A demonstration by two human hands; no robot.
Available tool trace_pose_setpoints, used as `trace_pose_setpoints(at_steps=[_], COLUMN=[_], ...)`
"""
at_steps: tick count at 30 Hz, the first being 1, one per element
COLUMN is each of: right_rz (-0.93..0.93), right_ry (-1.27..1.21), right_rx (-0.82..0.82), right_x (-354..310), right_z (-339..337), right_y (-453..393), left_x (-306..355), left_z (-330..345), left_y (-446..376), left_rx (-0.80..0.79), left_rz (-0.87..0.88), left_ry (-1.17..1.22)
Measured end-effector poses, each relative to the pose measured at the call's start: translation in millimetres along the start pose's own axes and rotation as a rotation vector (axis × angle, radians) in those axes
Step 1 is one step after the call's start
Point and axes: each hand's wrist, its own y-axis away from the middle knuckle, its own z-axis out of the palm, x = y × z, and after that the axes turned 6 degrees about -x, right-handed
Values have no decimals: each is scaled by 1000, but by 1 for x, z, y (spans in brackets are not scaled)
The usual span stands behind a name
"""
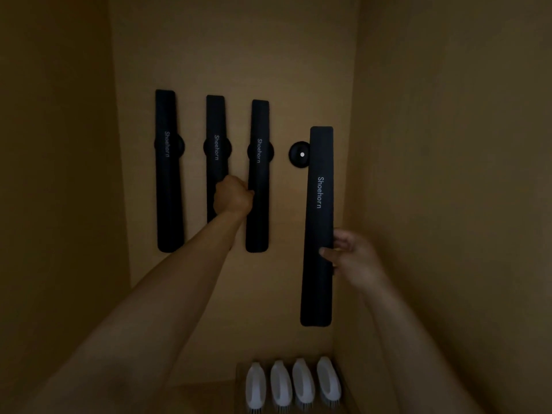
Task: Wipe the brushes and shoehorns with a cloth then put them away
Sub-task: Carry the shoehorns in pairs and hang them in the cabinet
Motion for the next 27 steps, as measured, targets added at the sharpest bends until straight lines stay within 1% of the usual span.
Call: trace_pose_setpoints(at_steps=[6, 12, 14, 16, 19, 21, 23, 27], right_rz=[21, 45, 49, 49, 51, 55, 44, 28], right_ry=[12, 0, -10, -8, -6, -18, -15, -14], right_rx=[-4, 16, 17, 20, 25, 32, 30, 21], right_x=[4, 9, 10, 10, 9, 8, 7, 3], right_z=[3, 5, 8, 11, 17, 21, 23, 27], right_y=[-2, -6, -8, -11, -16, -19, -20, -21], left_x=[-3, -10, -11, -11, -13, -15, -16, -17], left_z=[1, -2, -3, -3, -1, 4, 9, 16], left_y=[7, 33, 52, 72, 98, 111, 117, 119], left_rx=[9, 69, 21, -94, -241, -266, -256, -249], left_rz=[33, 130, 204, 283, 332, 370, 393, 391], left_ry=[-103, -97, -7, 107, 229, 244, 221, 176])
